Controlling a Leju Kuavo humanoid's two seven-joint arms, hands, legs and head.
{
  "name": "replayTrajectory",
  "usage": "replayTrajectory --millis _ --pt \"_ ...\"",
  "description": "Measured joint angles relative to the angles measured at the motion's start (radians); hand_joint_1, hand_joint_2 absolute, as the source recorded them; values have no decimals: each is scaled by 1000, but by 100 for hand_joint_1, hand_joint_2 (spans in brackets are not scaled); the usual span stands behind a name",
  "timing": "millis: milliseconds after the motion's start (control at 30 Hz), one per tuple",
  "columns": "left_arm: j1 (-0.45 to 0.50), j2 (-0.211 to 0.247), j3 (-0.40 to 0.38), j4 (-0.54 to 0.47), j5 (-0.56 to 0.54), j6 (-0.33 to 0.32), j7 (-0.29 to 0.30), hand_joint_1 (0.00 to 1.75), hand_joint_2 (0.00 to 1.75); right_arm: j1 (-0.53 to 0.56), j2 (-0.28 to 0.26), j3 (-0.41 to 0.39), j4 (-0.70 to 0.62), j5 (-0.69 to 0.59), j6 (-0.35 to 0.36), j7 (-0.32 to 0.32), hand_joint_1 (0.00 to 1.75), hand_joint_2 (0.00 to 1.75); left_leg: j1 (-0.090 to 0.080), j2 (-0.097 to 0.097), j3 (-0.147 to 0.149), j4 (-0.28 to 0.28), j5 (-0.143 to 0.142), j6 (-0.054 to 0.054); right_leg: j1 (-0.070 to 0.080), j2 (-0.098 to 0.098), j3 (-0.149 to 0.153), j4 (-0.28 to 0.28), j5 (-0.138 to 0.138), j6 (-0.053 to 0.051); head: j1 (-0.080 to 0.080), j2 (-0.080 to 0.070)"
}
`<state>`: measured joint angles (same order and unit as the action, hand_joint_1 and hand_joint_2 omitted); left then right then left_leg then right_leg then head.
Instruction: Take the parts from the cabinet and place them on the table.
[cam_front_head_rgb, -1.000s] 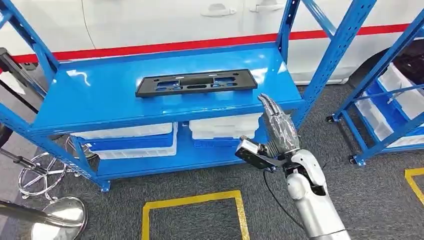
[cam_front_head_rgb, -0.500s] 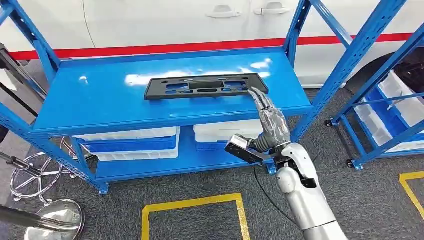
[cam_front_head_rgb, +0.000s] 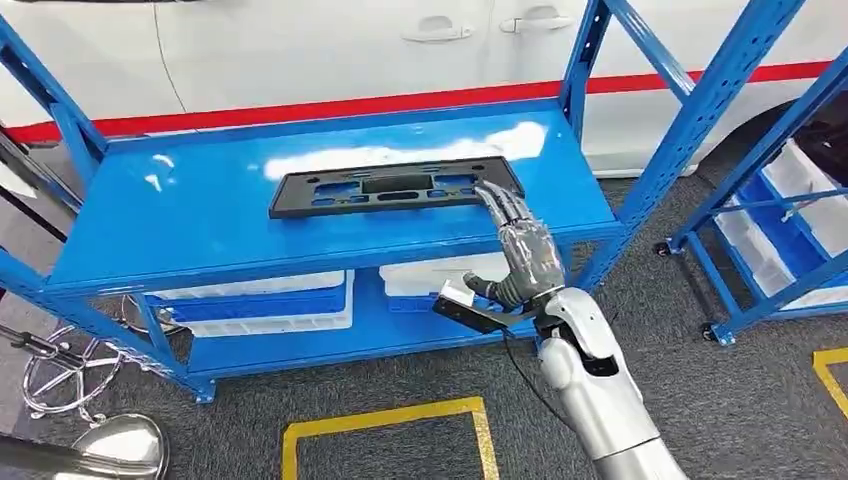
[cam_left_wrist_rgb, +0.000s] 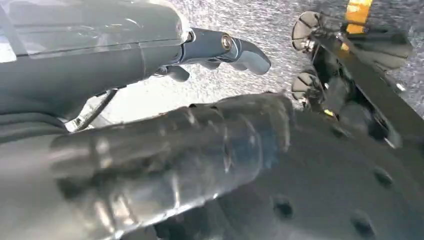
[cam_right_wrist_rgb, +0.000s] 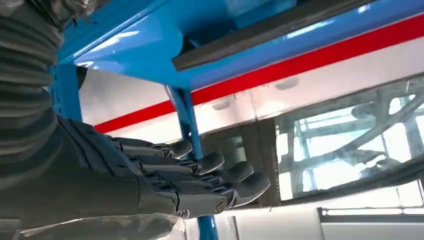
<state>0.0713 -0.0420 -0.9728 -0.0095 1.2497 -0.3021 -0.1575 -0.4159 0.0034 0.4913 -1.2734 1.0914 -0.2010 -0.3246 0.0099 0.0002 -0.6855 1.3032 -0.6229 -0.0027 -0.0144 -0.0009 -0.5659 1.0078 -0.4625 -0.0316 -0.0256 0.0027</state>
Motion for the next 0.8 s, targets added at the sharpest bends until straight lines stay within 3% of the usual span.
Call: replayTrajectory --millis 33,67,133,167,200,233,300,367,400,467,500,533,567,633,667,733,800 --pt "1 0 0 0 1 0 0 0 0 2 2 5 4 0 0 0 0 175 2 0 -19 12 19 -3 -1 1 6 1 -5 1 0 0" --pt "3 2 0 0 1 0 0 0 0 2 3 7 8 0 0 0 0 175 5 0 -13 -28 63 -6 -2 3 14 2 -12 4 0 0" --pt "6 3 0 0 1 0 0 0 0 2 6 9 12 0 0 0 0 175 11 1 50 -200 185 -9 -8 6 31 13 -32 14 0 0" --pt "9 4 0 0 1 0 0 0 0 1 8 12 14 0 0 0 0 175 11 -1 70 -245 191 -11 -8 6 29 17 -42 21 1 0" --pt "8 4 0 0 1 -1 0 0 0 -1 8 14 17 0 0 0 0 175 3 -3 81 -259 178 -7 -2 10 26 25 -48 30 -2 0" --pt "6 4 0 0 1 -3 0 0 0 -1 9 16 18 0 0 0 0 175 3 -3 79 -260 169 6 -1 9 23 24 -48 33 0 0" --pt "7 4 0 0 1 -3 0 0 0 -1 9 20 19 0 -1 -1 0 175 1 -5 78 -262 165 15 -2 8 27 17 -49 39 0 0" --pt "8 5 0 0 1 -3 0 0 0 -3 9 21 19 0 -2 0 0 175 8 -4 93 -275 165 31 -7 5 27 41 -67 50 2 0" --pt "9 5 0 0 1 -3 -1 0 0 -5 9 21 19 0 -2 -1 0 175 7 -3 97 -276 162 37 -7 4 -2 95 -94 52 1 0" --pt "7 6 0 0 1 -3 -1 0 0 -3 9 21 22 0 -2 -1 0 175 5 -2 103 -276 154 47 -7 4 -90 249 -152 56 1 0" --pt "6 6 0 0 1 -3 -1 0 0 -1 9 21 26 0 -2 -1 0 175 3 -3 107 -276 149 49 -7 4 -135 315 -166 56 2 0" --pt "6 6 0 0 1 -3 -1 0 0 0 9 22 29 0 -2 -1 0 175 1 -4 114 -276 144 49 -7 4 -159 338 -154 55 2 0" --pt "7 6 0 0 0 -3 -1 0 0 0 9 22 32 0 -2 0 0 175 -1 -6 125 -276 138 49 -6 4 -158 308 -112 50 2 0" --pt "7 6 0 0 -2 -3 -1 0 0 -2 9 23 34 1 -2 0 0 175 -5 -7 149 -276 122 46 4 4 -102 151 4 32 2 0" --pt "7 6 0 0 -3 -4 -1 0 0 -3 9 23 34 7 -5 1 0 175 -6 -7 158 -277 115 44 10 4 -76 71 41 19 2 0" --pt "7 6 0 0 -5 -6 -2 0 0 -8 12 31 39 29 -14 10 0 175 -8 -7 159 -280 108 32 18 -1 -49 45 16 8 0 0" --pt "6 6 0 0 -12 -7 -2 0 0 -13 15 42 45 47 -23 19 0 175 -4 -2 160 -288 107 23 21 3 -52 42 11 6 0 0"
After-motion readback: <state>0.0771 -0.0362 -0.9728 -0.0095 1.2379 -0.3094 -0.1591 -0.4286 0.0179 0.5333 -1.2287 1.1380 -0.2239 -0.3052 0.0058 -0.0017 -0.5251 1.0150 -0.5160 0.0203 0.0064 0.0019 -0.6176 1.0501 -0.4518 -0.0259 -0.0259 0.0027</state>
